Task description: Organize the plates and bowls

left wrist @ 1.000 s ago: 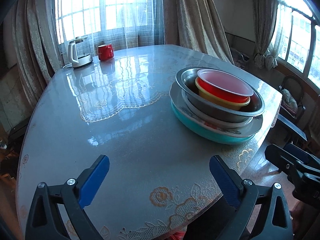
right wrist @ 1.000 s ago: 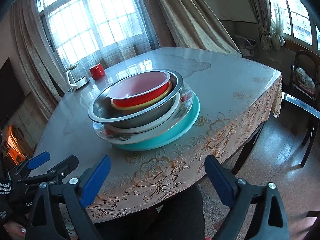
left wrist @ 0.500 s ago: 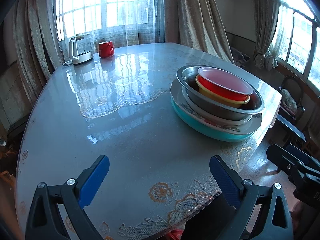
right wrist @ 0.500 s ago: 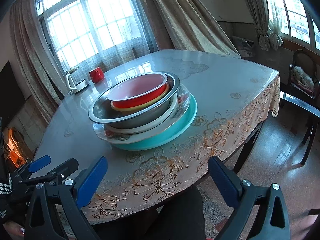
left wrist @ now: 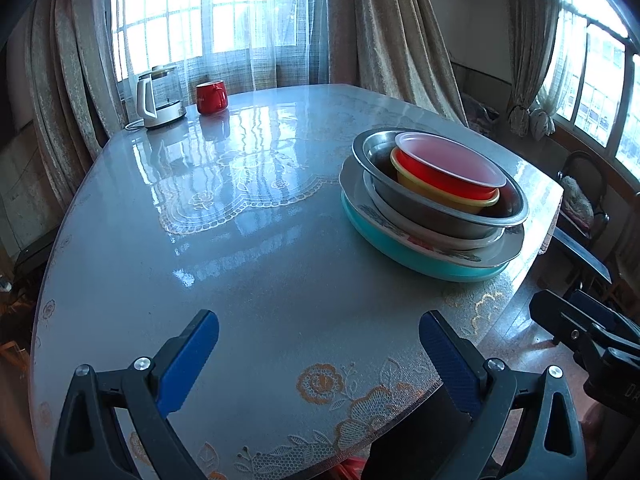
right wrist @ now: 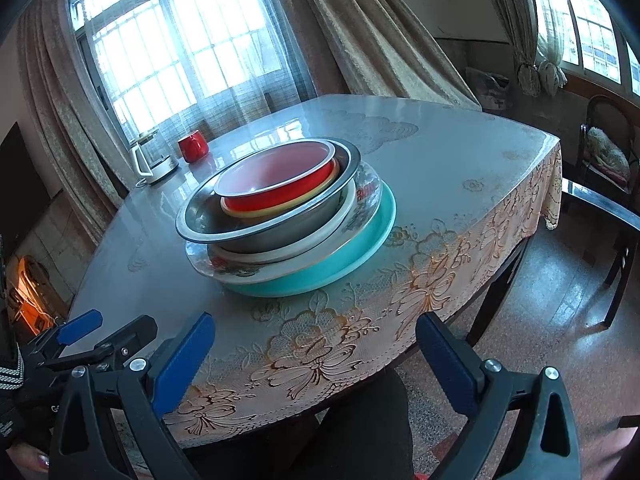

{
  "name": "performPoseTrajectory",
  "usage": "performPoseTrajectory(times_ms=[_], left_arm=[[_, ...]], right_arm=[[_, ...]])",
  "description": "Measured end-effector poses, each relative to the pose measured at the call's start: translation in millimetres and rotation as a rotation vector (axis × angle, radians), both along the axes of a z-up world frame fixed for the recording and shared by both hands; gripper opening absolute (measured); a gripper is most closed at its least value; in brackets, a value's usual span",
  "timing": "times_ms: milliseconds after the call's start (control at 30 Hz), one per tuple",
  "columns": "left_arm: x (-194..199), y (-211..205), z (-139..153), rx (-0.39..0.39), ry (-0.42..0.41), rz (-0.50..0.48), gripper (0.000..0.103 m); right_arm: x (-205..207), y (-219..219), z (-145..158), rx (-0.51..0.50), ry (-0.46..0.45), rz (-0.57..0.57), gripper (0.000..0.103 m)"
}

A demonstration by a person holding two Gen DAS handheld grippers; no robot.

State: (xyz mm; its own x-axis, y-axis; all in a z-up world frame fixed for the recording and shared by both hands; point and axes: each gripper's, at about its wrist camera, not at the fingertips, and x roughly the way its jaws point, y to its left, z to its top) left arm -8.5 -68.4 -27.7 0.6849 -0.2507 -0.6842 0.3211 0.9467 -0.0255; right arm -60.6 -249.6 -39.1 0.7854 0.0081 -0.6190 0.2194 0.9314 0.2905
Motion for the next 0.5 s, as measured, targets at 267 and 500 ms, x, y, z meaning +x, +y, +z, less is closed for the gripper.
performPoseTrajectory(times_ms=[267, 500], left_arm=[[-1.2, -0.6, 1.5, -0.008, -0.005, -0.009, 0.101], [-2.6, -3.3, 1.9, 0.002, -0.01, -0.014, 0.101]], right_arm=[[0.1, -1.9, -0.8, 0.009, 0.003, -0.01, 0.102], [0.6, -0.7, -0.6, 0.01, 0.003, -0.005, 0.102]])
